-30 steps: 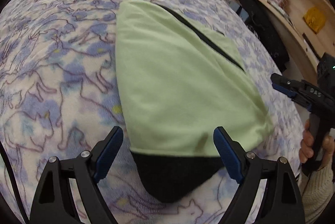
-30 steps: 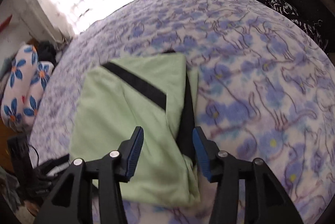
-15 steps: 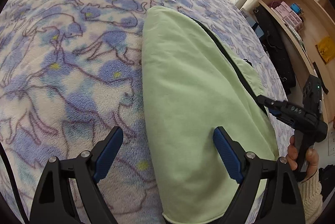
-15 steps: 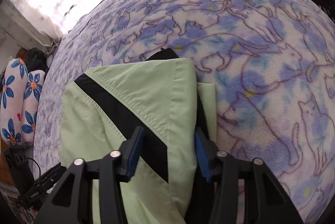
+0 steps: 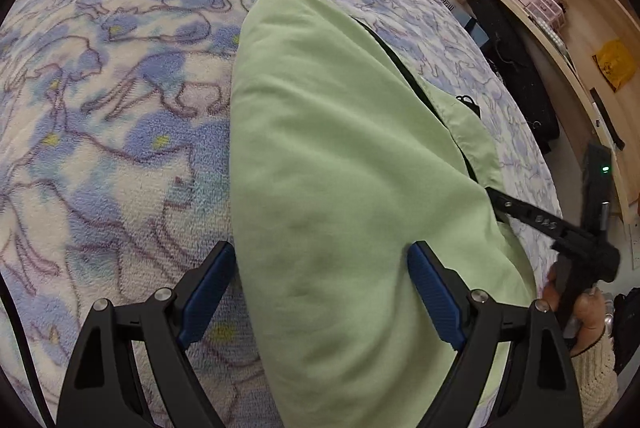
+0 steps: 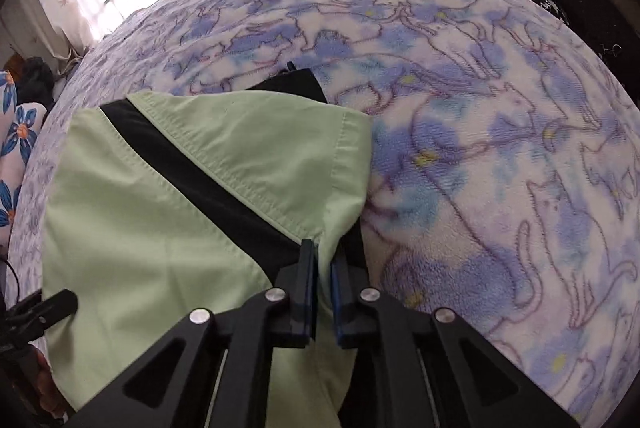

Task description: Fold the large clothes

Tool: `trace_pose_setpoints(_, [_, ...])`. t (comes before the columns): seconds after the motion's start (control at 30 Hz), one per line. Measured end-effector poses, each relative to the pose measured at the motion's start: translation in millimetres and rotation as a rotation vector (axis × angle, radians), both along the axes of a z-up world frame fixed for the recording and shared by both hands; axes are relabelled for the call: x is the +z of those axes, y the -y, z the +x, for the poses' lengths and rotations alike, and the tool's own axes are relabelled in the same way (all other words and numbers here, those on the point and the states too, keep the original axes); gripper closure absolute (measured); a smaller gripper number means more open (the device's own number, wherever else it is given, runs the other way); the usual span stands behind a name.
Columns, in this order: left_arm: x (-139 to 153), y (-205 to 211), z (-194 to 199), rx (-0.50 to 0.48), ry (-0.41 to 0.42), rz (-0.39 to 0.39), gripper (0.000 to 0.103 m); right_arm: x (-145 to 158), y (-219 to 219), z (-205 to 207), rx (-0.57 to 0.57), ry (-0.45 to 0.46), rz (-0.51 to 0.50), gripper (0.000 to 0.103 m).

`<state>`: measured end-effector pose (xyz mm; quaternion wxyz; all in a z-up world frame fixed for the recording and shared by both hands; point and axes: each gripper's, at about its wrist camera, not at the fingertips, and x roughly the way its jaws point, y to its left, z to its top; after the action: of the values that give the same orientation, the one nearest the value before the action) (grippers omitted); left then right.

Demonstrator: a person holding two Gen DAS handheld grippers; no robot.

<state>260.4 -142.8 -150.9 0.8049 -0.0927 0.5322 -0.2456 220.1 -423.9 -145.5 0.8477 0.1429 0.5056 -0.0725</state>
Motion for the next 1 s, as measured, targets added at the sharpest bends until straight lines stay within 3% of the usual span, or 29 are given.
trace_pose_setpoints(0.07, [13.4, -0.3, -8.1, 0.006, 0.057, 0.034, 0.016, 18.2, -5.2, -9.8, -0.024, 0.02, -0.071, 0.083])
trace_pose_setpoints(0.13, [31.9, -0.9, -23.1, 0.023, 0.142, 0.06, 0.016, 39.3, -19.7, -25.9, -0.014, 0.089, -0.145, 0.082])
trace_pose_setpoints(0.27, [61.6, 5.2, -59.7, -0.004, 0.267, 0.001, 0.016, 55.4, -58.3, -56.5, 0.114, 0.168, -0.054, 0.082])
trace_pose_setpoints(0.4, [56.6, 21.6, -87.0, -0.064, 0.249, -0.032, 0.023, 42.7, -101.3, -70.8, 0.25, 0.132, 0.058, 0.082])
trace_pose_setpoints(0.5, [36.9, 30.4, -96.0, -0.088, 0.225, 0.017, 0.024, 23.9, -117.1, -76.2, 0.289, 0.089, -0.015, 0.082])
trace_pose_setpoints(0.6, [31.5, 32.8, -107.3, -0.108, 0.285, 0.102, 0.027, 10.2, -93.5, -83.5, 0.214, 0.047, -0.118, 0.086])
trace_pose_setpoints(0.67, [33.3, 28.0, -110.7, -0.107, 0.307, 0.132, 0.027, 11.5, -63.6, -92.3, 0.166, 0.058, -0.076, 0.1])
trace_pose_setpoints(0.73, [31.2, 20.7, -111.0, -0.093, 0.303, 0.134, 0.027, 14.8, -45.5, -102.3, 0.114, 0.056, -0.104, 0.1])
trace_pose_setpoints(0.83, [32.3, 9.1, -109.1, -0.078, 0.282, 0.099, 0.027, 16.0, -30.2, -112.0, 0.094, 0.048, -0.07, 0.1])
trace_pose_setpoints(1.0, [36.2, 2.7, -109.8, -0.054, 0.245, 0.092, 0.026, 19.9, -33.5, -121.1, 0.081, 0.039, -0.084, 0.096])
